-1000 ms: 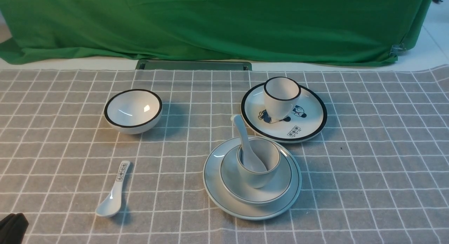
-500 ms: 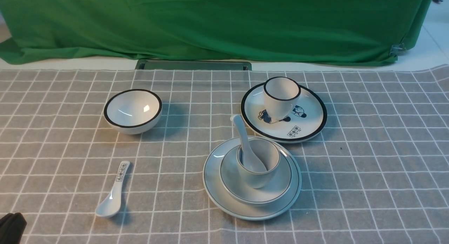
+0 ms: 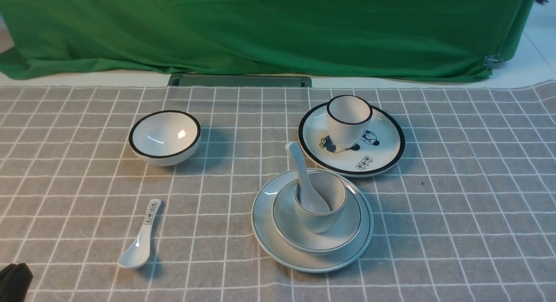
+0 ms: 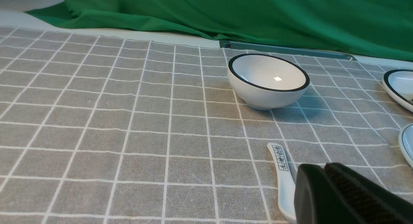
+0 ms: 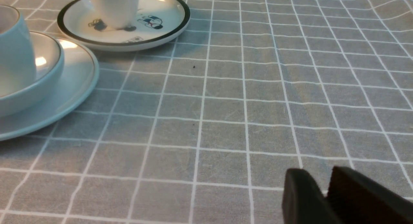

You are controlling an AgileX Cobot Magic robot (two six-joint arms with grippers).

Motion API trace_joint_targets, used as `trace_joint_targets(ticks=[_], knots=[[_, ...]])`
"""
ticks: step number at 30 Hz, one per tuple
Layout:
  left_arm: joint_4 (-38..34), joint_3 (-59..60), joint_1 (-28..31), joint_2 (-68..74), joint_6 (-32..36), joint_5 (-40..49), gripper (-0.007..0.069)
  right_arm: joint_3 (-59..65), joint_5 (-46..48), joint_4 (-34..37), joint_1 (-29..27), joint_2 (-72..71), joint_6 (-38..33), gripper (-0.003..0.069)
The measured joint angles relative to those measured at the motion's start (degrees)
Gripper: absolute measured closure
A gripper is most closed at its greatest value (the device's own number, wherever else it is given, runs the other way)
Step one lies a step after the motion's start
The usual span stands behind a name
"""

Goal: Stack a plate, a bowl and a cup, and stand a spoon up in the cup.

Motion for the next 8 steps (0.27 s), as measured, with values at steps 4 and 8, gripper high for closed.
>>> trace_joint_targets(ticks=[4,8], knots=[[0.0,0.0,0.0,0.0,0.0,0.0,0.0613,0.0,0.0,0.0,0.0,0.0,0.0,0.0469],[0.0,0.0,0.0,0.0,0.0,0.0,0.0613,0.0,0.0,0.0,0.0,0.0,0.0,0.0456]])
